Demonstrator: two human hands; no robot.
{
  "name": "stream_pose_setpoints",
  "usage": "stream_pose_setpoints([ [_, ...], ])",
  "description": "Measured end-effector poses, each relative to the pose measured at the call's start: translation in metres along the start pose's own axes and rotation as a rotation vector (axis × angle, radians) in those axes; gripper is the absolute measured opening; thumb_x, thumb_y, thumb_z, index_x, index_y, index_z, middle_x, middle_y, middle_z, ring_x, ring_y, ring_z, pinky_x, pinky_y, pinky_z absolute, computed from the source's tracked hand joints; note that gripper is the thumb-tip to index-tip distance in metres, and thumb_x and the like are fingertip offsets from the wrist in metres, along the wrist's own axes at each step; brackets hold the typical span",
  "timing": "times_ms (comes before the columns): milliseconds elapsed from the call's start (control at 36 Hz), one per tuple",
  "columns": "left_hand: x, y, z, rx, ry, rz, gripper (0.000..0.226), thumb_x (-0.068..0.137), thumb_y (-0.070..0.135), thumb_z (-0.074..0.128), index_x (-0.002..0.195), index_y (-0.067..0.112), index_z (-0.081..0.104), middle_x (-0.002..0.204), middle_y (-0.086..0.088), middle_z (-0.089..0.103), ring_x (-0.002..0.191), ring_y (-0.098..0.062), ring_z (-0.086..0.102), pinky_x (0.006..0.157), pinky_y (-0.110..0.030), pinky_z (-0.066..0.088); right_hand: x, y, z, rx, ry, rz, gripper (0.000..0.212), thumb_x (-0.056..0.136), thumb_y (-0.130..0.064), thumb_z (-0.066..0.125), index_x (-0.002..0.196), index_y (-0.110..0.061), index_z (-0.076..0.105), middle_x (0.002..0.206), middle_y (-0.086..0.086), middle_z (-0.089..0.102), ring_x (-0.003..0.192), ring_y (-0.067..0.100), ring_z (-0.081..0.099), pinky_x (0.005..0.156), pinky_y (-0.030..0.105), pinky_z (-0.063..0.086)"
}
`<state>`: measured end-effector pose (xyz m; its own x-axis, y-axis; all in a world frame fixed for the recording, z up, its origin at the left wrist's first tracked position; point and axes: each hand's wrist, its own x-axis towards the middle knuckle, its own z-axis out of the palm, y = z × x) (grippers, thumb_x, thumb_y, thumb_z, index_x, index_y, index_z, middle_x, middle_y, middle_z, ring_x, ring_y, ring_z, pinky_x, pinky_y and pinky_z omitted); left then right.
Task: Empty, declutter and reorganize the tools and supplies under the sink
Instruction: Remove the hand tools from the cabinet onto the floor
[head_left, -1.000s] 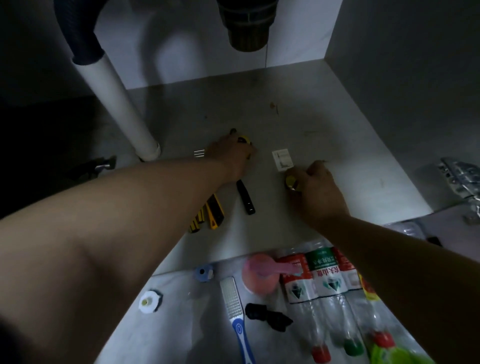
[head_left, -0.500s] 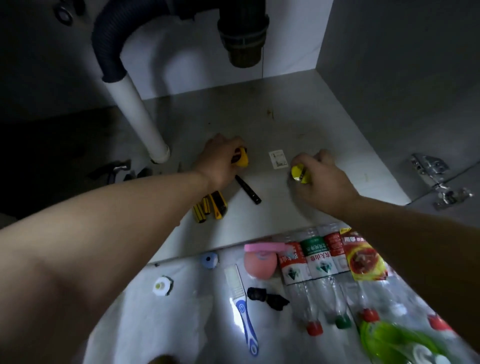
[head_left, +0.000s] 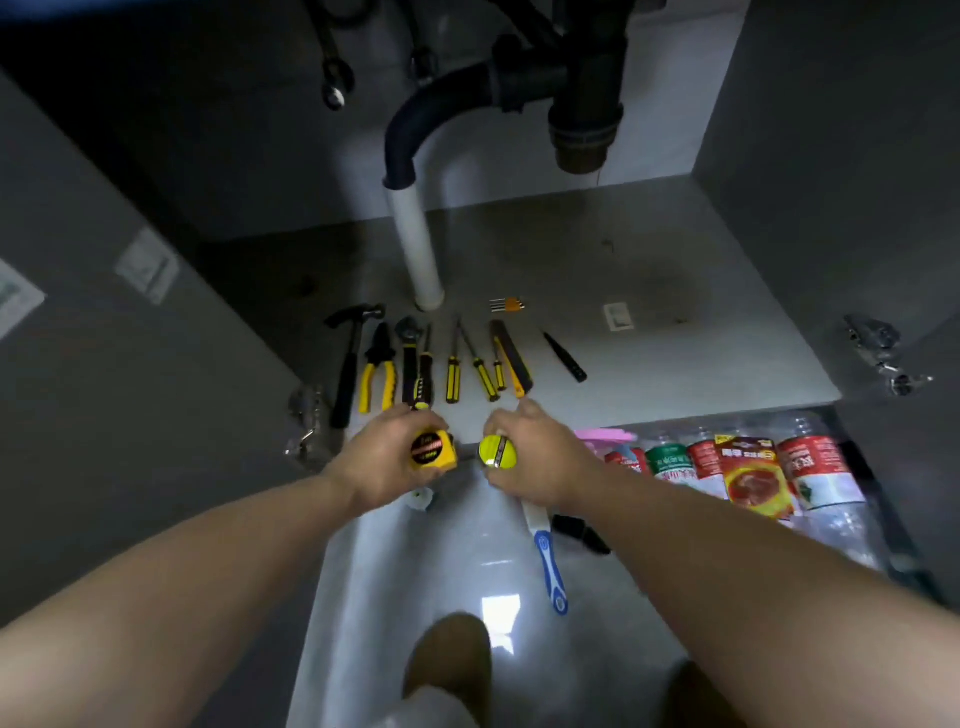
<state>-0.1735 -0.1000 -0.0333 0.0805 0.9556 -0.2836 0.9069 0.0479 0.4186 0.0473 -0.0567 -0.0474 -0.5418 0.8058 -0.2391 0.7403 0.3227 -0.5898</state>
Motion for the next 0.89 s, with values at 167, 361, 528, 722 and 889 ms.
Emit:
stream_pose_setpoints([
  [167,-0.025,-0.038,0.071,-0.188,-0.052,-0.189,0.051,0.078,0.020,0.083,0.124,0.029,0.063,0.116,0.000,0.054,0.107,-0.019,0.059,0.097,-0.030,0.049,-0.014,0.031,0.091,-0.079,-0.141,0.096,0.031,0.085,-0.030,0.062,0.115,-0.022,0.056,0.118,0.007,0.051,0.091,0.031,0.057,0.081,0.035,0.051],
  [361,-0.033,-0.075,0.138,-0.238,0.036,-0.338,0.048,0.081,0.018,0.079,0.125,0.029,0.062,0.111,0.000,0.047,0.100,-0.017,0.046,0.090,-0.022,0.040,-0.016,0.057,0.139,-0.137,-0.229,0.216,0.032,0.090,-0.023,0.059,0.120,-0.024,0.048,0.120,0.008,0.044,0.076,0.021,0.049,0.070,0.034,0.050],
  [528,-0.049,-0.094,0.170,-0.200,0.124,-0.474,0.052,0.084,-0.001,0.066,0.131,0.022,0.058,0.121,-0.007,0.043,0.110,-0.027,0.051,0.104,-0.038,0.045,-0.003,0.057,0.152,0.004,-0.221,0.262,0.044,0.084,-0.015,0.064,0.123,-0.029,0.051,0.118,0.004,0.033,0.088,0.029,0.060,0.081,0.036,0.055],
  [722,-0.020,-0.106,0.175,-0.361,0.258,-0.532,0.051,0.087,-0.012,0.052,0.130,0.013,0.065,0.123,-0.015,0.048,0.115,-0.033,0.053,0.109,-0.042,0.043,0.010,0.055,0.160,0.115,-0.210,0.326,0.057,0.083,-0.016,0.063,0.136,-0.030,0.047,0.119,0.000,0.027,0.090,0.024,0.052,0.077,0.030,0.050],
  [889,-0.005,-0.104,0.178,-0.384,0.333,-0.600,0.058,0.085,-0.006,0.056,0.139,0.015,0.060,0.124,-0.012,0.047,0.108,-0.028,0.057,0.096,-0.016,0.033,0.005,0.058,0.157,0.167,-0.195,0.302,0.075,0.084,-0.016,0.064,0.152,-0.026,0.033,0.141,0.008,0.030,0.114,0.026,0.054,0.091,0.025,0.045],
])
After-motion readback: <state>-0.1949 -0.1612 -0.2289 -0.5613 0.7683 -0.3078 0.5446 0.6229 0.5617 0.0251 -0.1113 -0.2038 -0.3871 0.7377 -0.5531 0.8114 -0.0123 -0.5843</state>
